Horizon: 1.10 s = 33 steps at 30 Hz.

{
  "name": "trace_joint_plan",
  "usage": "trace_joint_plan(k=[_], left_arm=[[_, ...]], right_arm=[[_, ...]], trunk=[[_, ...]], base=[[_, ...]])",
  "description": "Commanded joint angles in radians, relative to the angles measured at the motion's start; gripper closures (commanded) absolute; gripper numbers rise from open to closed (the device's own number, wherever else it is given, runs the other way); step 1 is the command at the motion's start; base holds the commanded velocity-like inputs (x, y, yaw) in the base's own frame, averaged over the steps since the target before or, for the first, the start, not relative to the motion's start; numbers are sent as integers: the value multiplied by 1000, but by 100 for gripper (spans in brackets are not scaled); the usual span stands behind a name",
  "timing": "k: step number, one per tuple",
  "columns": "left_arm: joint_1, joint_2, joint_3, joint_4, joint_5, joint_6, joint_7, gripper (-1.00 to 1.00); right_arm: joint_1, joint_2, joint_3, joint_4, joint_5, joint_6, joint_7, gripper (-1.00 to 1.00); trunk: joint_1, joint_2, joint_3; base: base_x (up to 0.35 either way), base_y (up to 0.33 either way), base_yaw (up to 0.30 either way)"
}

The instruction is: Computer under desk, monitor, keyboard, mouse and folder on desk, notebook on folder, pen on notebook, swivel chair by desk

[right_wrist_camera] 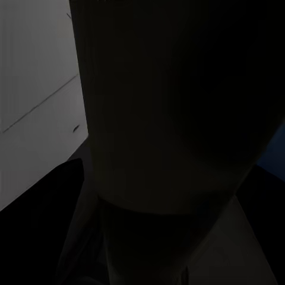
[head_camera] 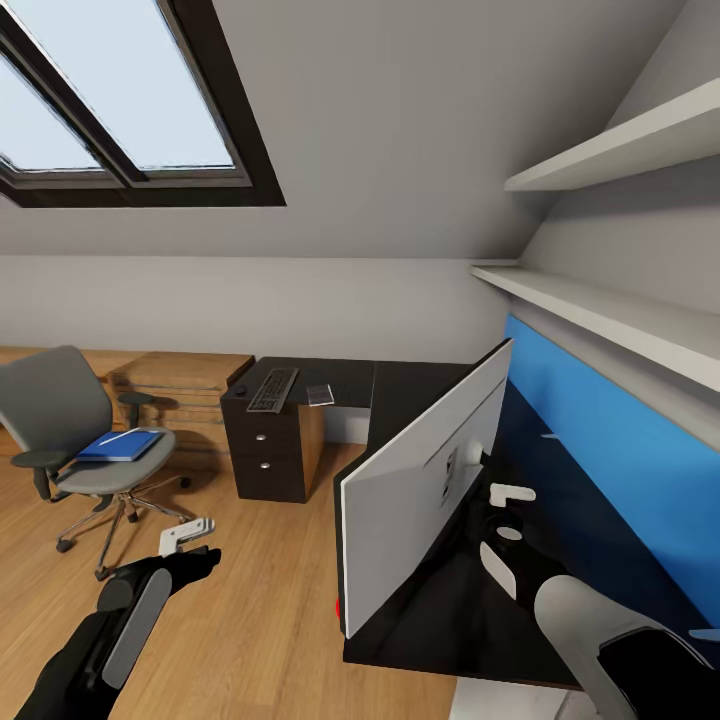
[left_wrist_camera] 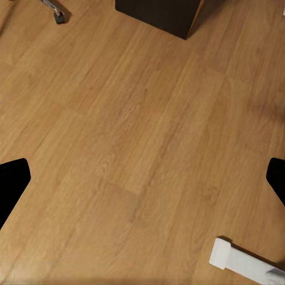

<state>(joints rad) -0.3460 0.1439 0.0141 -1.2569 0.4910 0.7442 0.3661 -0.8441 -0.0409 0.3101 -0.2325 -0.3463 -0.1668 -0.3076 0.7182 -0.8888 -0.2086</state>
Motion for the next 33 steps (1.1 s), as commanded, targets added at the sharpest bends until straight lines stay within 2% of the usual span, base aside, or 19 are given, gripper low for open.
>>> trace_joint_plan(k=[1, 18, 25, 33], left_arm=[[-1, 0, 0, -1, 11, 3, 9, -100], [-1, 0, 0, 7, 11, 1, 8, -100], [-1, 0, 0, 15, 11, -2, 6, -100], [-1, 0, 0, 17, 11, -2, 8, -100]], right_arm=[[-1, -1, 12, 0, -7, -5, -2, 100], [-1, -1, 12, -3, -7, -5, -3, 100], [-1, -1, 12, -3, -7, -5, -4, 100], [-1, -1, 12, -2, -7, -5, -2, 100]], trunk=[[0, -1, -1], [0, -1, -1], [0, -1, -1], [0, -1, 1]], base=[[0, 0, 0], [0, -3, 0], [0, -209, 0], [0, -31, -34]])
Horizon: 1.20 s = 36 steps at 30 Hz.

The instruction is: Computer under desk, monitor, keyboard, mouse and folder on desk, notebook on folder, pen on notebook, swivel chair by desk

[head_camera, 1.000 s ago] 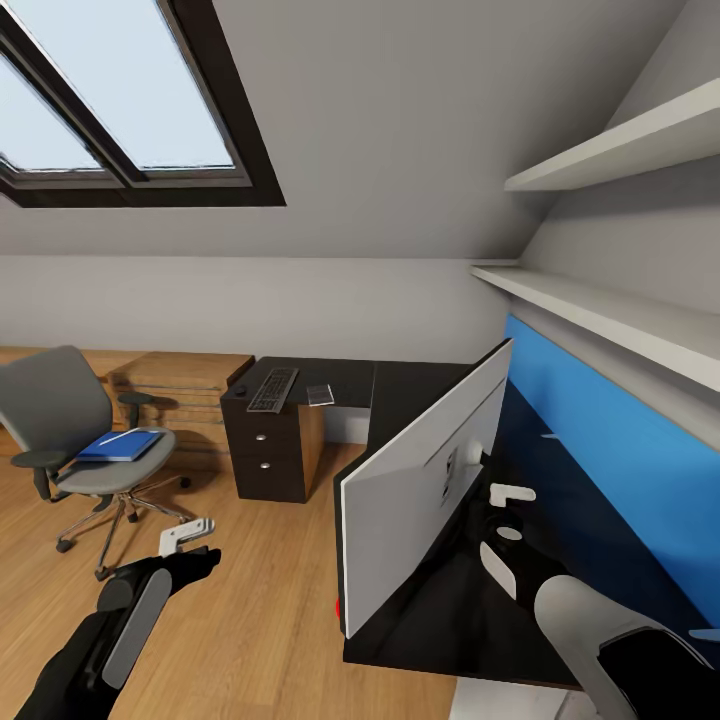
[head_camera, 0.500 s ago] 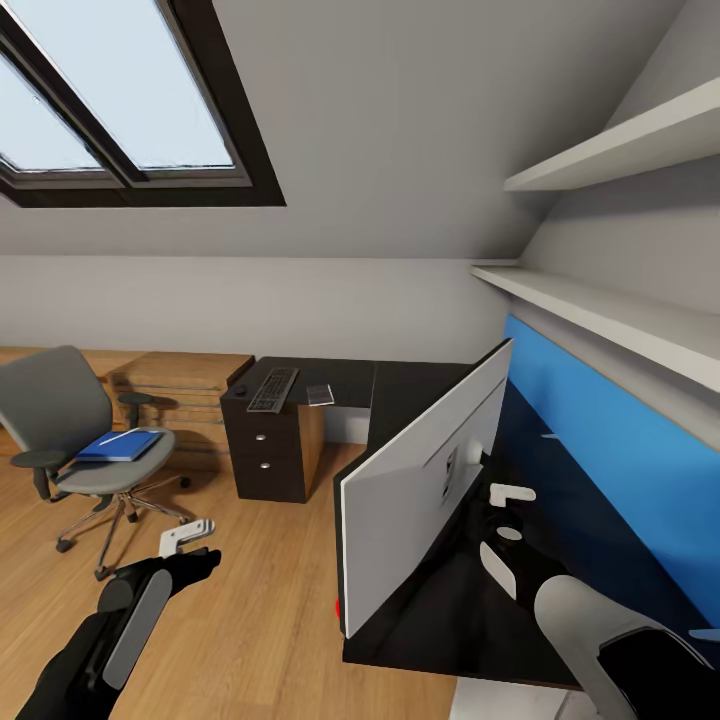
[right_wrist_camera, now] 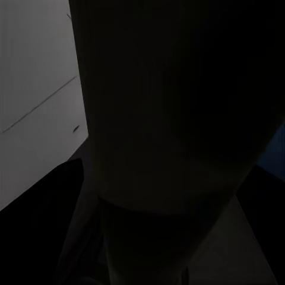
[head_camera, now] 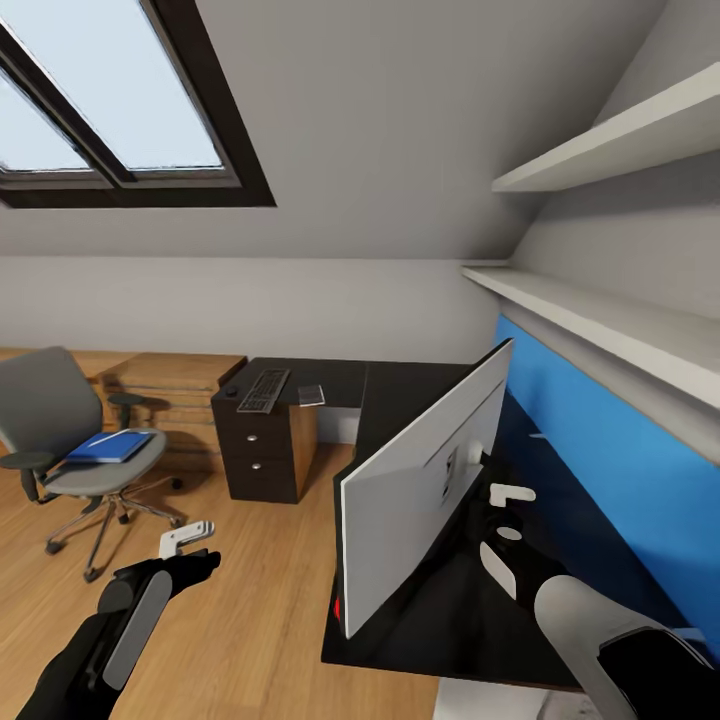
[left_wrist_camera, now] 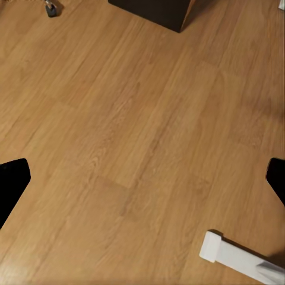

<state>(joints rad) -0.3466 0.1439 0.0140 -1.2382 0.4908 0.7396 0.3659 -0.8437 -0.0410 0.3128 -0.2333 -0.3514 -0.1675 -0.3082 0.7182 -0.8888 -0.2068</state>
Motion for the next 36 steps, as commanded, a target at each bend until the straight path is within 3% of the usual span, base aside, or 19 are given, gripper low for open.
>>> trace_joint_plan(k=[1, 25, 36], left_arm=[[0, 1, 0, -1, 11, 3, 8, -100], [-1, 4, 1, -1, 9, 3, 8, -100], [-1, 5, 1, -1, 9, 3, 8, -100]], right_arm=[[-2, 0, 9, -1, -1, -4, -2, 100], [-2, 1, 11, 2, -1, -4, -2, 100], [-2, 3, 12, 0, 0, -4, -2, 100]], trunk=[[0, -1, -1], [0, -1, 12], [0, -1, 13]], base=[[0, -1, -122], [0, 0, -141], [0, 0, -19]])
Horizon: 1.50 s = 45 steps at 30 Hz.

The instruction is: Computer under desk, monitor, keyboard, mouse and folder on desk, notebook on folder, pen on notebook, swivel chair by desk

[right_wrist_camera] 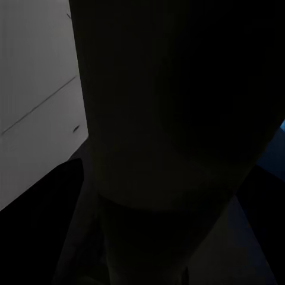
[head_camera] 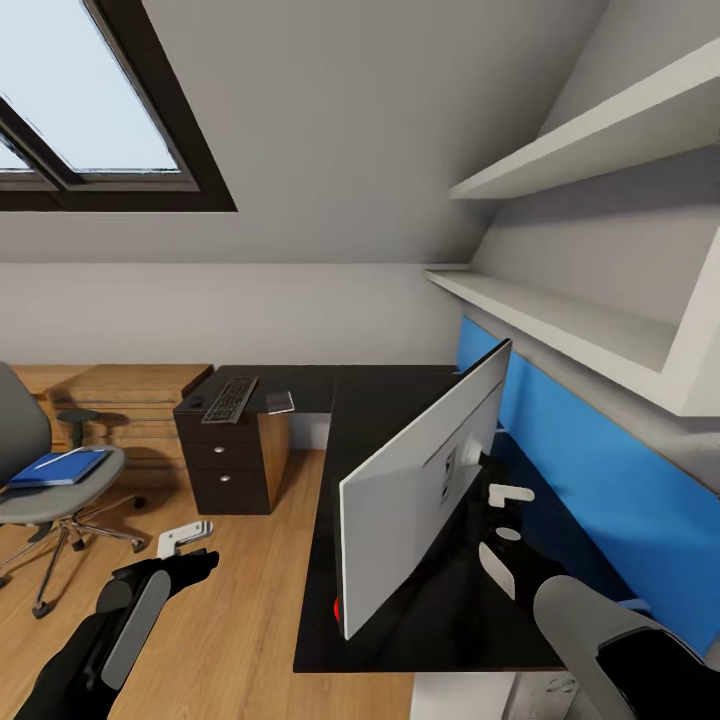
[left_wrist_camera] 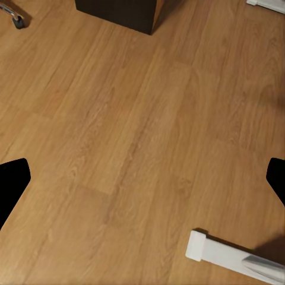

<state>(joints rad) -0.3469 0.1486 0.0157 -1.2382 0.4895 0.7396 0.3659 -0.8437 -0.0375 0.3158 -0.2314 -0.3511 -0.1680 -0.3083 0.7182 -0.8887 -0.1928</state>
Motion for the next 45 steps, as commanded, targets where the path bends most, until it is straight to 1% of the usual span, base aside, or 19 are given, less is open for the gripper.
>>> trace_joint_plan(k=[1, 25, 45], left_arm=[[-1, 0, 0, -1, 11, 3, 8, -100], [-1, 2, 1, 0, 11, 3, 7, -100], [0, 2, 1, 0, 11, 1, 5, -100]], right_arm=[[-2, -1, 9, -4, 0, -4, -2, 100], [-2, -2, 9, -6, 0, -4, -2, 100], [-2, -1, 9, -2, 0, -4, -2, 100]], trunk=[[0, -1, -1], [0, -1, -1], [0, -1, -1]], base=[[0, 0, 0], [0, 0, 0], [203, 0, 0]])
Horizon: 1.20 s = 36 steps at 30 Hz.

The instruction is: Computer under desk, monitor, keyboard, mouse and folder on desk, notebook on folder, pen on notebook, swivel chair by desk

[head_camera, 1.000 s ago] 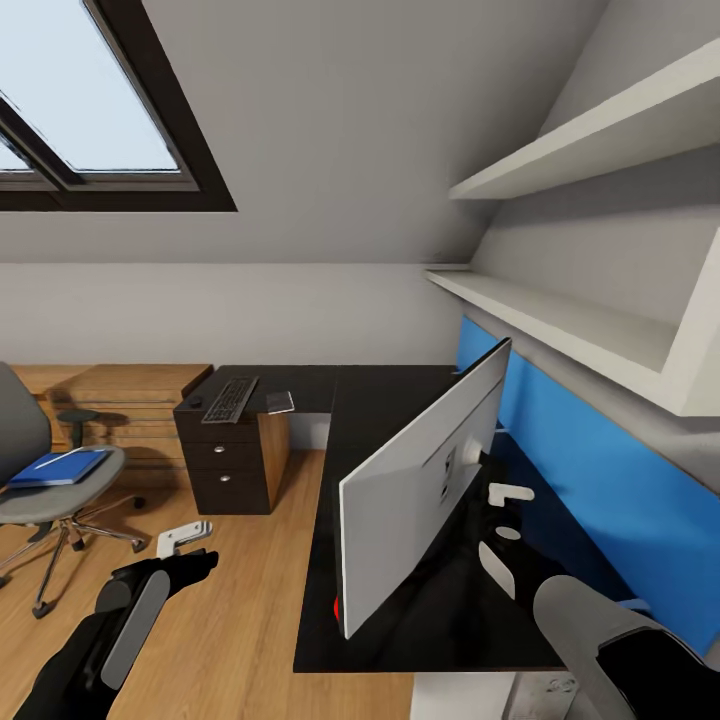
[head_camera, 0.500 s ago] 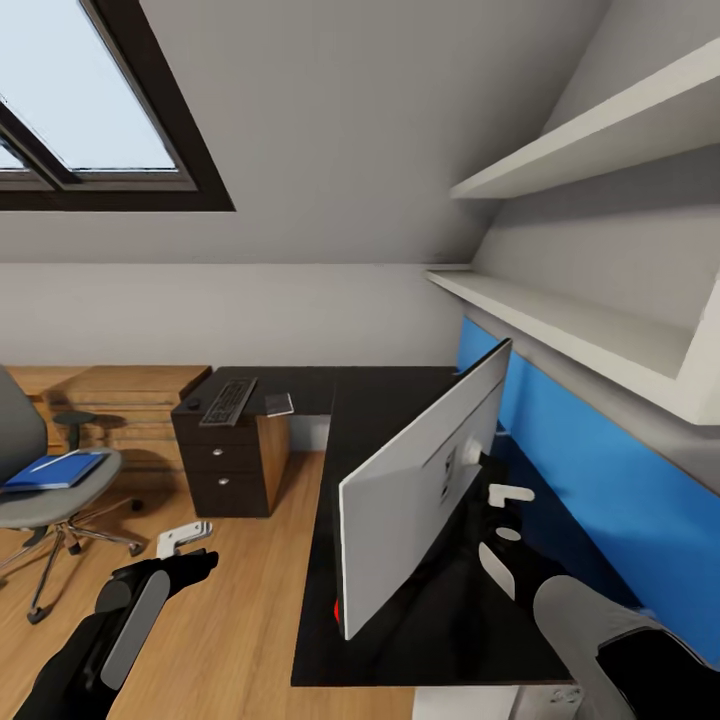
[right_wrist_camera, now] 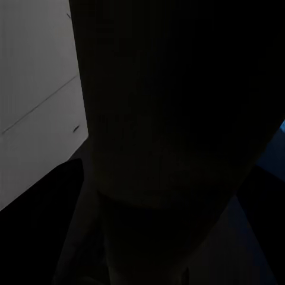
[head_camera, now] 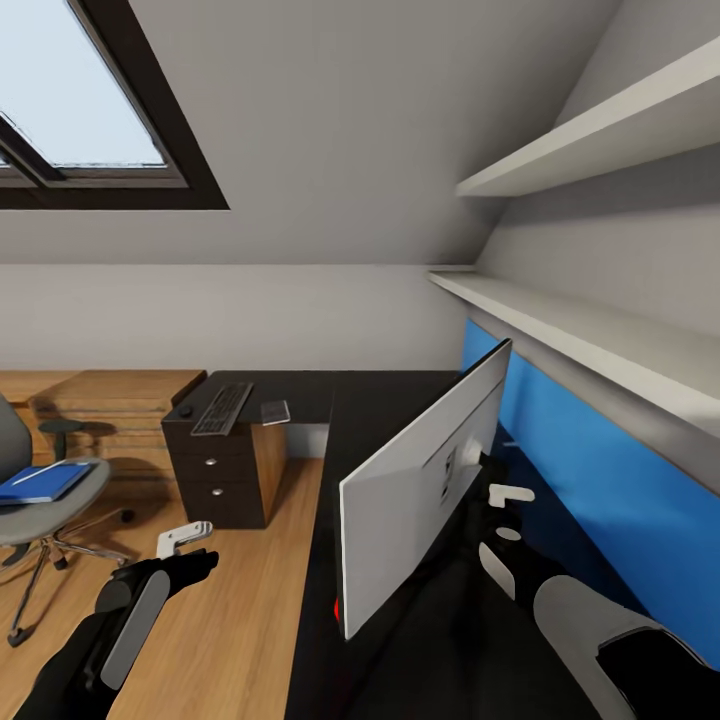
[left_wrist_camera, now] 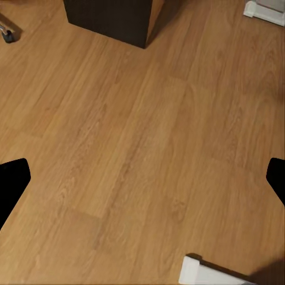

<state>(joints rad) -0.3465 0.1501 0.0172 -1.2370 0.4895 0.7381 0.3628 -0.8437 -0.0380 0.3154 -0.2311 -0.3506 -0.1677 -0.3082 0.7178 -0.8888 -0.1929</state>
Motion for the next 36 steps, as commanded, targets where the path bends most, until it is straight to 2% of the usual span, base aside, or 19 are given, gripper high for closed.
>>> trace_joint_plan(k=[1, 7, 11, 17, 36], left_arm=[[-1, 0, 0, -1, 11, 3, 8, -100], [-1, 0, 0, -1, 11, 3, 8, -100], [-1, 0, 18, -1, 11, 3, 8, -100], [-1, 0, 26, -1, 9, 3, 8, -100], [-1, 0, 27, -1, 9, 4, 10, -100]], right_arm=[[-2, 0, 10, -2, -1, -4, -2, 100], [-2, 0, 10, -2, -1, -4, -2, 100], [-2, -1, 10, -3, -1, -4, -2, 100], [-2, -1, 10, -2, -1, -4, -2, 100], [-2, 0, 10, -3, -1, -4, -2, 100]], trunk=[[1, -1, -1], [1, -1, -1], [1, -1, -1], [1, -1, -1], [1, -1, -1]], base=[[203, 0, 0], [194, 0, 0], [189, -59, 0], [173, -111, 0], [50, -27, 0]])
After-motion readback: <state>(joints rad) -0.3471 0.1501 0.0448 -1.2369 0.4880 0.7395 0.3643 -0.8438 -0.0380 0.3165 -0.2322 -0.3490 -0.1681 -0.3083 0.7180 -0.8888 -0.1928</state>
